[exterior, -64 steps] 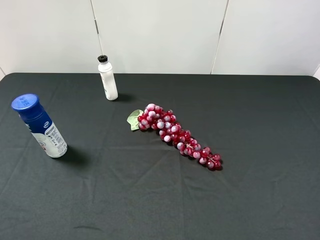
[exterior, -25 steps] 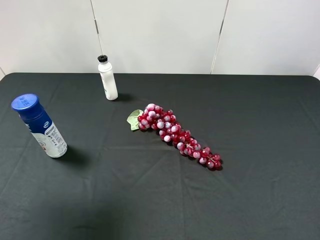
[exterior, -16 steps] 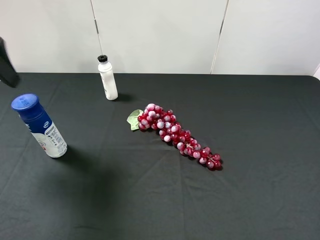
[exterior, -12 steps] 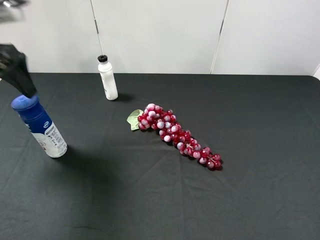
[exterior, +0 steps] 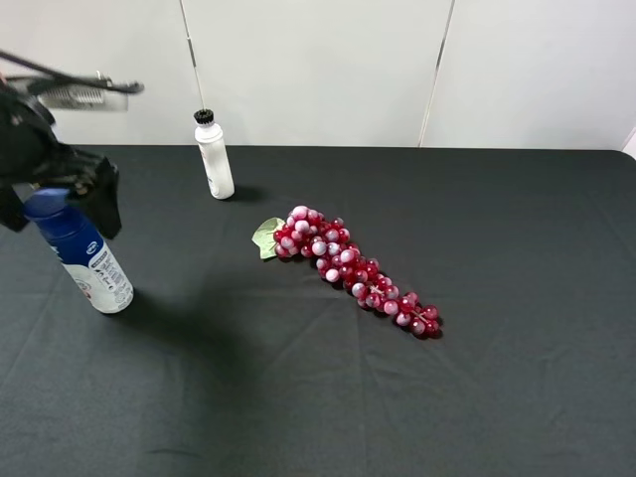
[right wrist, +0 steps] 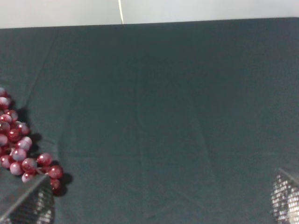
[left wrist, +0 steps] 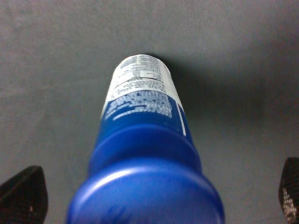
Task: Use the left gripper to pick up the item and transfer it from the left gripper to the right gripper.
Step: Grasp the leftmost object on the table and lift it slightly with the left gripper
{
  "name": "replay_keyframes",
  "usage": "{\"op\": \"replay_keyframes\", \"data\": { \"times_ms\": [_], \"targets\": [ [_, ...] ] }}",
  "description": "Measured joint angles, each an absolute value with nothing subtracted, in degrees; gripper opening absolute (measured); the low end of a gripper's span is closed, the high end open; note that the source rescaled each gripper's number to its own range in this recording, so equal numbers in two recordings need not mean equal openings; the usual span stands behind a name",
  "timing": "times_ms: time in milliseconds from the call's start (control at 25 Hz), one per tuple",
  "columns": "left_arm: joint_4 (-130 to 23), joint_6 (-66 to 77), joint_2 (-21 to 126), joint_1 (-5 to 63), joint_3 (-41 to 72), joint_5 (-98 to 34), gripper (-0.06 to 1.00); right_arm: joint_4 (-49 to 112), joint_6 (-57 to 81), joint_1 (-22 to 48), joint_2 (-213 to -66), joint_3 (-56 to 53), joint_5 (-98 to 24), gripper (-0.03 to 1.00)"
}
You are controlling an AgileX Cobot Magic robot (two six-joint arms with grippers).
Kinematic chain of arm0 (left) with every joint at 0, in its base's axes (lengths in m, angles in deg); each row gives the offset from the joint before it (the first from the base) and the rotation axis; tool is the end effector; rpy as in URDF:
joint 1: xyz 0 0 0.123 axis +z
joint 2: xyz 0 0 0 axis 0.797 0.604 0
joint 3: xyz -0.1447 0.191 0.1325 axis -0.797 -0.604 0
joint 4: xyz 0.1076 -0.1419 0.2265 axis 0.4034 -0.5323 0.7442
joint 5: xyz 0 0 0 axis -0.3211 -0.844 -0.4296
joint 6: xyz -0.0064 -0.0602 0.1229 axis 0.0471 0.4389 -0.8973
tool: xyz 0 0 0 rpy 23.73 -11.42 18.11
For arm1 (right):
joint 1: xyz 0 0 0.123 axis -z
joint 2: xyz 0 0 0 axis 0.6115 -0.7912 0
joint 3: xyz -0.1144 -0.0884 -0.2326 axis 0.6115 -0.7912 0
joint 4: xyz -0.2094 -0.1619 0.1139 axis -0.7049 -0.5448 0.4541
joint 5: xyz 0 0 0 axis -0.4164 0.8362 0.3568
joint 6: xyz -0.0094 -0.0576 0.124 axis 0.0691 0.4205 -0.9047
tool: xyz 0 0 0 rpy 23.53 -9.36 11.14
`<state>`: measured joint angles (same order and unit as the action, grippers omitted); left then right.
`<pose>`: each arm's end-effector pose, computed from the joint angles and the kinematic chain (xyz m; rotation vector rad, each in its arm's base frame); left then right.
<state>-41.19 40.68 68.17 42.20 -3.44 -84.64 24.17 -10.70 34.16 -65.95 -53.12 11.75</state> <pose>0.3224 -0.0629 0.1622 0.2409 2.9611 -0.0519 0.0815 0.0061 0.2798 -0.0618 1.9943 0.0513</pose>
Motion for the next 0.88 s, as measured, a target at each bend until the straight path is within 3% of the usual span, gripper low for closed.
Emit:
{"op": "replay_keyframes", "data": {
  "times_ms": [320,400,600,720,760,800,880],
  "targets": [
    [-41.0,40.9,68.6,42.1,-10.7,-74.3,1.0,24.2,-10.7,34.2,-65.9,-53.1,11.7,1.0],
    [-40.8,40.9,68.5,42.1,-11.8,-72.1,0.96,24.2,-10.7,34.2,-65.9,-53.1,11.7,1.0],
    [-40.6,40.9,68.0,42.1,-12.3,-70.0,0.6,24.2,-10.7,34.2,-65.9,-53.1,11.7,1.0],
    [-40.6,40.9,68.0,42.1,-12.3,-69.4,0.25,24.2,-10.7,34.2,-65.9,-53.1,11.7,1.0],
    [-40.4,40.9,68.0,42.1,-12.3,-68.7,0.07,24.2,-10.7,34.2,-65.9,-53.1,11.7,1.0],
    [-40.0,40.8,68.0,42.1,-12.4,-68.4,0.0,24.2,-10.7,34.2,-65.9,-53.1,11.7,1.0],
    [-40.0,40.7,68.0,42.1,-12.4,-68.1,0.0,24.2,-10.7,34.2,-65.9,-53.1,11.7,1.0]
  ]
}}
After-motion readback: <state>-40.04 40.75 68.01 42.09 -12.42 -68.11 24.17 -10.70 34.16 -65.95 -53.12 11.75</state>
